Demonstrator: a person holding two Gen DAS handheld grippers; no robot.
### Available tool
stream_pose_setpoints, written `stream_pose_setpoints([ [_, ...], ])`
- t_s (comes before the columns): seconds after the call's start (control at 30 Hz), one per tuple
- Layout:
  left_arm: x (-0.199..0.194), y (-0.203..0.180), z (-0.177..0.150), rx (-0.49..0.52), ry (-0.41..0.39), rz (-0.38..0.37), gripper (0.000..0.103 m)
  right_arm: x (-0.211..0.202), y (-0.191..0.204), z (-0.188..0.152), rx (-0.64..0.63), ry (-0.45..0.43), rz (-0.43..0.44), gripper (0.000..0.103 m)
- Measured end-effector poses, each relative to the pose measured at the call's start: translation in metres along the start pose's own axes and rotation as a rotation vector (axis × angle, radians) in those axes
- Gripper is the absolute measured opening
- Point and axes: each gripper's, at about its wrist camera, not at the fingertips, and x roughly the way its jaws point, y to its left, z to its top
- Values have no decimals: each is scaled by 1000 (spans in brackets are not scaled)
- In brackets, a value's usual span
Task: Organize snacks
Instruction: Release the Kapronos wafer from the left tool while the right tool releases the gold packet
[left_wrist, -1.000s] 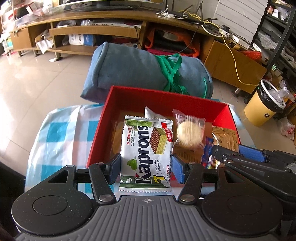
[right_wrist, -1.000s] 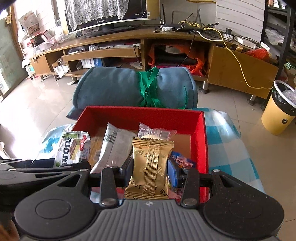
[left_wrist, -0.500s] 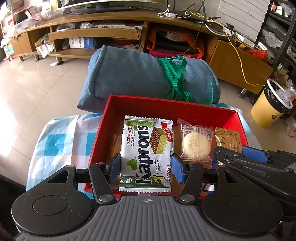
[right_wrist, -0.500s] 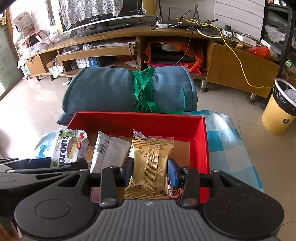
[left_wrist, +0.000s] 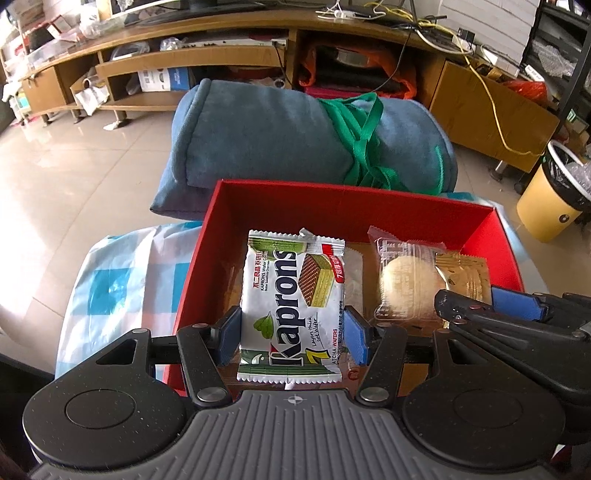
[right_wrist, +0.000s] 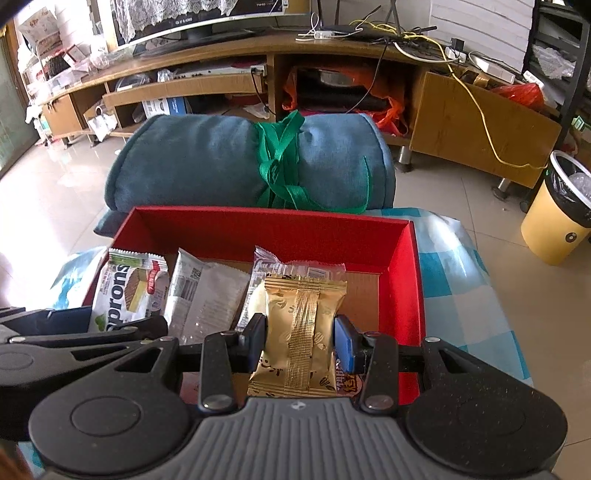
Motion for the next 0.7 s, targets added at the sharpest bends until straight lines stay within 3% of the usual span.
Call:
stream_pose_setpoints([
  [0.27, 12, -5, -6, 33, 20, 47, 64, 12, 8, -6, -57, 22, -48, 36],
  [0.7, 23, -9, -11, 64, 41, 84, 64, 27, 7, -12, -64, 60, -37, 36],
])
